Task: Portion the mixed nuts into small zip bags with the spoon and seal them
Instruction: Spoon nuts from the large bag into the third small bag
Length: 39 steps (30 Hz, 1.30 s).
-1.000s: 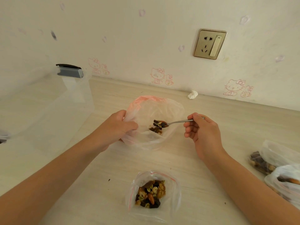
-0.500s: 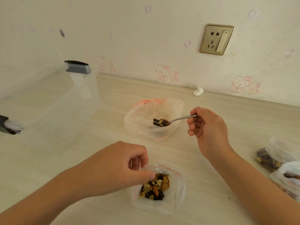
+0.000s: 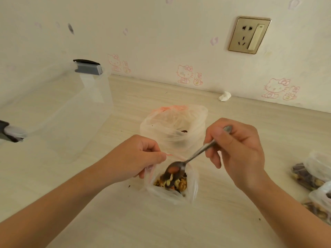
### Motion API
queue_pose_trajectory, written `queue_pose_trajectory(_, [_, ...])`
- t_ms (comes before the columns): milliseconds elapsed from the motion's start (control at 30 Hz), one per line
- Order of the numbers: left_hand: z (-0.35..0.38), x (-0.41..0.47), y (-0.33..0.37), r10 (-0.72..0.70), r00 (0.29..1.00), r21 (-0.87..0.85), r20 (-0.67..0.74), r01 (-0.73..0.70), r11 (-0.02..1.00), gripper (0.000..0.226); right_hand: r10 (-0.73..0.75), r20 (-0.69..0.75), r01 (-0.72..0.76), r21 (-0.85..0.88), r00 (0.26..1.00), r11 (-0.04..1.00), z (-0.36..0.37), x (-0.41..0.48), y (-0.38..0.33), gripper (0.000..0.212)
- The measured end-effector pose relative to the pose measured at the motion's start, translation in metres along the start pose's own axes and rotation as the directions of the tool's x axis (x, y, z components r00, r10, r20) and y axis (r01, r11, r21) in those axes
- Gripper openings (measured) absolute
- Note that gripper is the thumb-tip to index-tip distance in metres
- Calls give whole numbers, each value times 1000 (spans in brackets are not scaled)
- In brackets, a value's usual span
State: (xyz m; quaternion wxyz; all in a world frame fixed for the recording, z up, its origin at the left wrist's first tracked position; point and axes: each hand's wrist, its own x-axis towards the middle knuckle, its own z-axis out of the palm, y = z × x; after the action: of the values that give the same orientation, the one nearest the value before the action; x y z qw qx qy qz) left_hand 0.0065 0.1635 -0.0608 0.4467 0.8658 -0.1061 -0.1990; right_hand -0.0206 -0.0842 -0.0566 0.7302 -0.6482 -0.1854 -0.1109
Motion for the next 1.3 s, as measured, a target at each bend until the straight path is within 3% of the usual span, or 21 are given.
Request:
queue_pose_trajectory(100, [0, -1, 0, -3, 1000, -30, 10, 4, 1000, 27, -148, 102, 163, -158, 984, 974, 3, -7, -2, 26])
queue_pose_trajectory(200, [0, -1, 1, 2, 1000, -39, 13, -1, 999, 27, -162, 84, 176, -188, 983, 966, 2, -5, -2, 27])
queue_pose_trajectory(433, [0, -2, -1, 68, 997, -30, 42, -67, 997, 29, -73, -269, 58, -65, 960, 996, -13, 11, 5, 32])
queue_pose_trajectory(533, [-4, -5, 2, 85, 991, 3, 102, -86, 996, 51, -25, -341, -29, -151, 940, 988, -16, 18, 13, 30])
queue_pose_trajectory(700, [-13, 13, -7, -150, 989, -247, 2, 146, 958, 83, 15, -228, -78, -273, 973, 959, -16, 20, 25, 26])
queue_pose_trajectory(867, [-14, 34, -13, -241, 970, -281, 9, 234, 931, 95, 25, -98, -49, -255, 995, 966, -14, 15, 31, 23])
queue_pose_trajectory(967, [-9, 52, -11, -232, 970, -291, -74, 201, 935, 81, 43, 25, -33, -329, 999, 944, -13, 13, 33, 21])
queue_pose_trajectory(1067, [-4, 63, -16, -170, 967, -231, -190, 124, 965, 41, 55, 34, -38, -367, 998, 929, -12, 13, 33, 21])
queue_pose_trajectory(1167, [-2, 62, -21, -101, 963, -230, -250, 43, 972, 11, 13, -101, -46, -342, 995, 938, -14, 14, 30, 23])
queue_pose_trajectory(1300, [-1, 60, -20, -94, 950, -263, -297, 14, 965, 12, -15, -305, -103, -368, 952, 924, -16, 17, 27, 27])
